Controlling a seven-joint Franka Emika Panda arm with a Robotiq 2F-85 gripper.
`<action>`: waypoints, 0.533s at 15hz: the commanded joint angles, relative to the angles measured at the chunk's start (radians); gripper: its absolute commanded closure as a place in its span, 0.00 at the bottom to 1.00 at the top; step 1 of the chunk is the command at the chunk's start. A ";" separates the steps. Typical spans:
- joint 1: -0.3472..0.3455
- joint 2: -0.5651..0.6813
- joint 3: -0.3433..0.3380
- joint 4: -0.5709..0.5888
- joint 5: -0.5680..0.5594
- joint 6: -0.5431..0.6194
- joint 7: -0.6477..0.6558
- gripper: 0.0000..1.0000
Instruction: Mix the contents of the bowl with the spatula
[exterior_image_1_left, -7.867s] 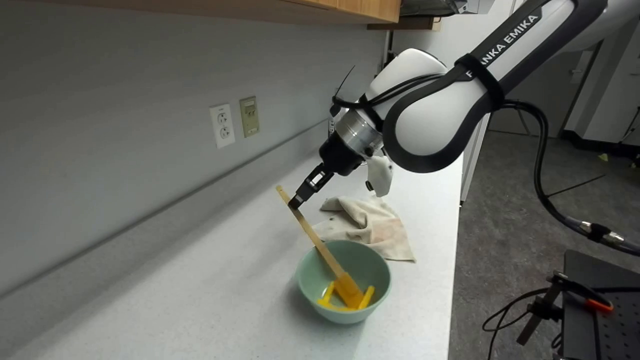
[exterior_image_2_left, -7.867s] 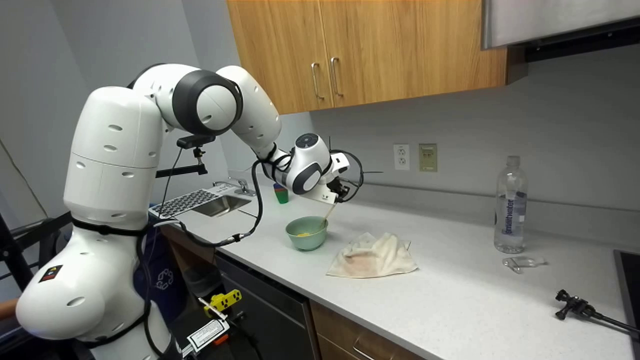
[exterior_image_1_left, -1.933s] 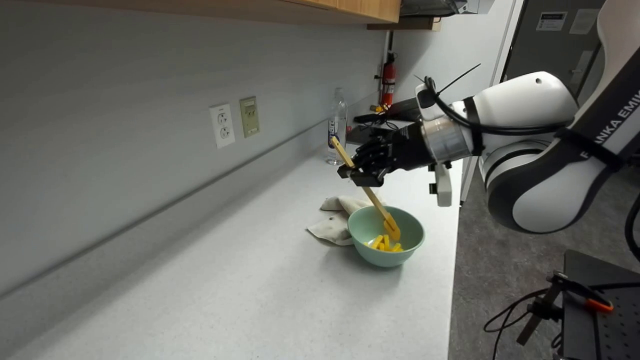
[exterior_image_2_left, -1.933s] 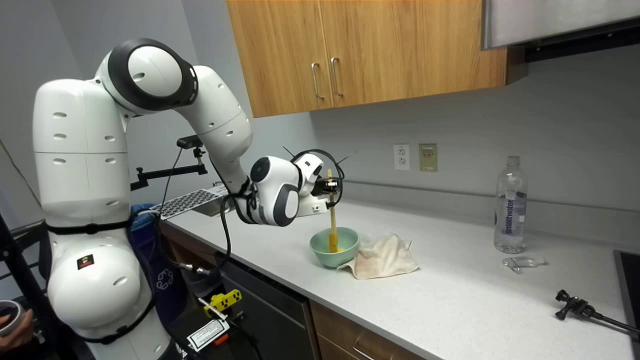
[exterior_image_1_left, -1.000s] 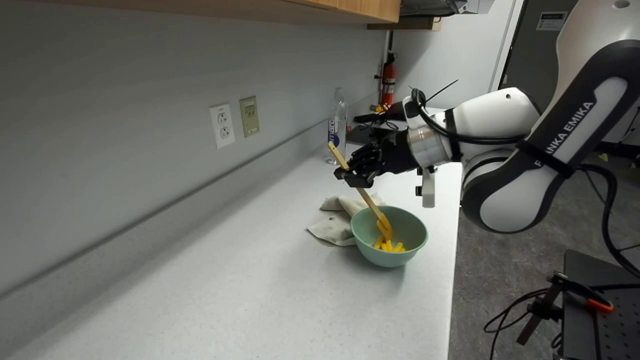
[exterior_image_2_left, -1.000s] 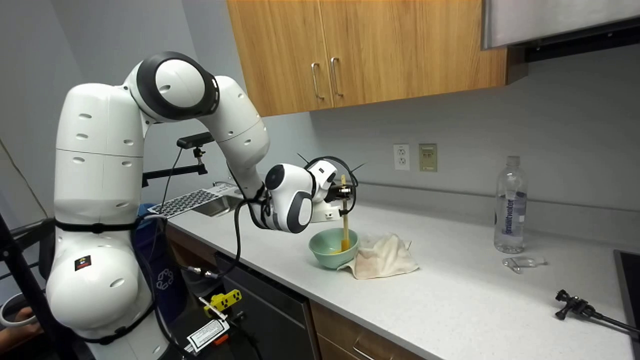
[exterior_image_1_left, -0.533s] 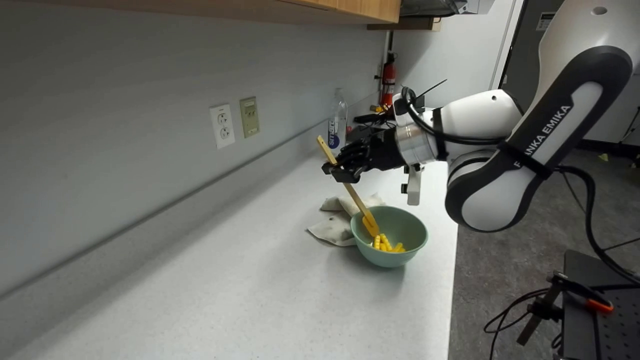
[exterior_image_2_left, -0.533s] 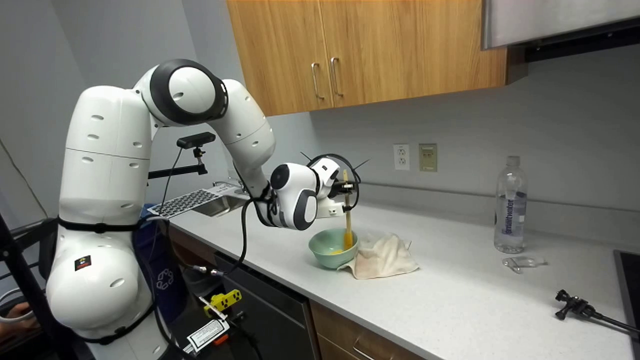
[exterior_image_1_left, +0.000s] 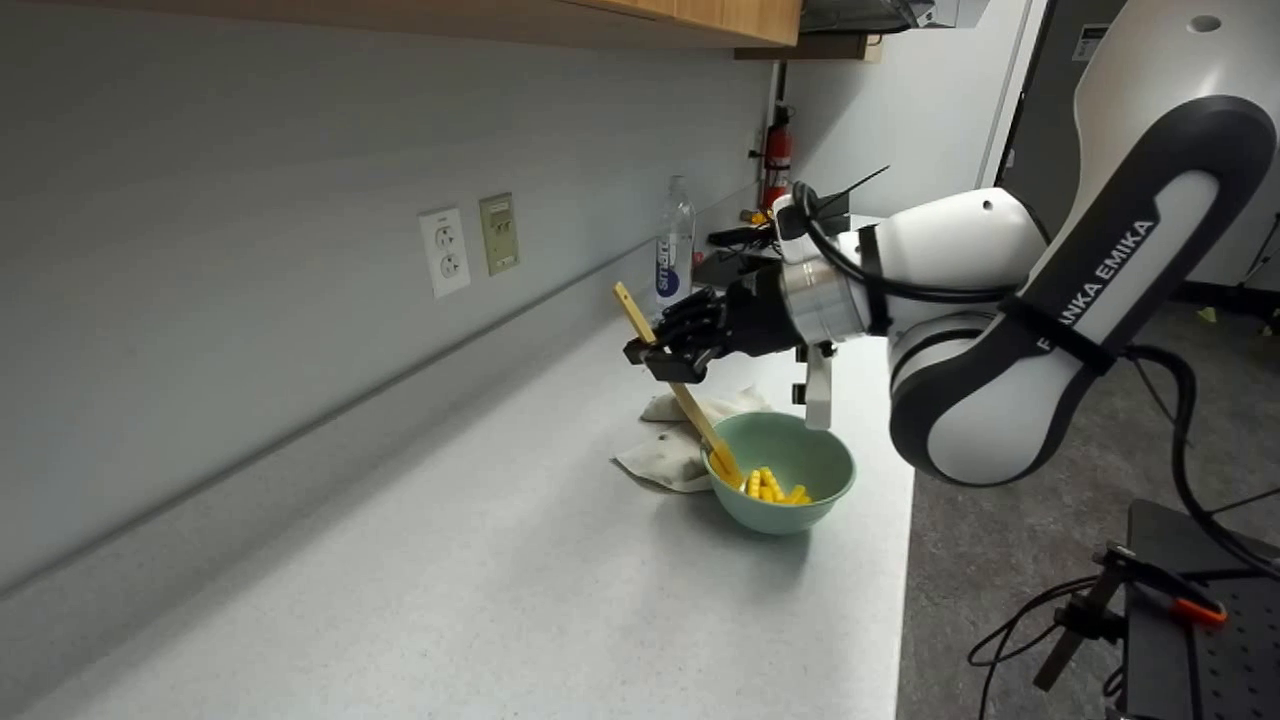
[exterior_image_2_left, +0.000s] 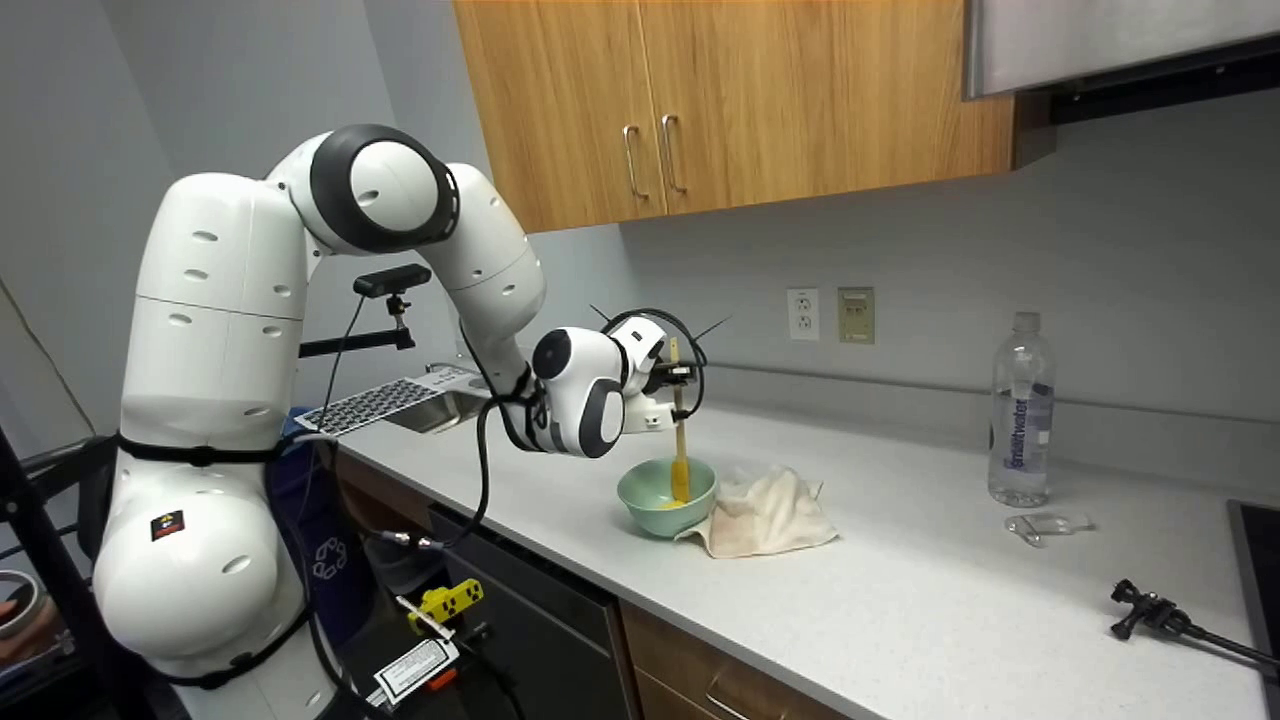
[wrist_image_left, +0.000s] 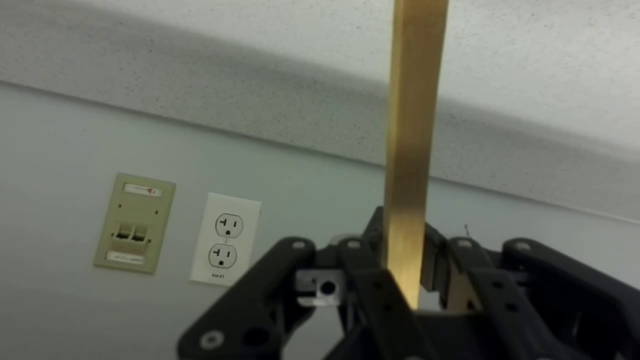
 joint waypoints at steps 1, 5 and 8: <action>0.007 -0.031 -0.002 -0.038 -0.004 0.018 0.010 0.98; -0.002 -0.038 -0.005 -0.077 -0.008 0.026 0.017 0.98; -0.007 -0.049 -0.008 -0.111 -0.011 0.029 0.018 0.98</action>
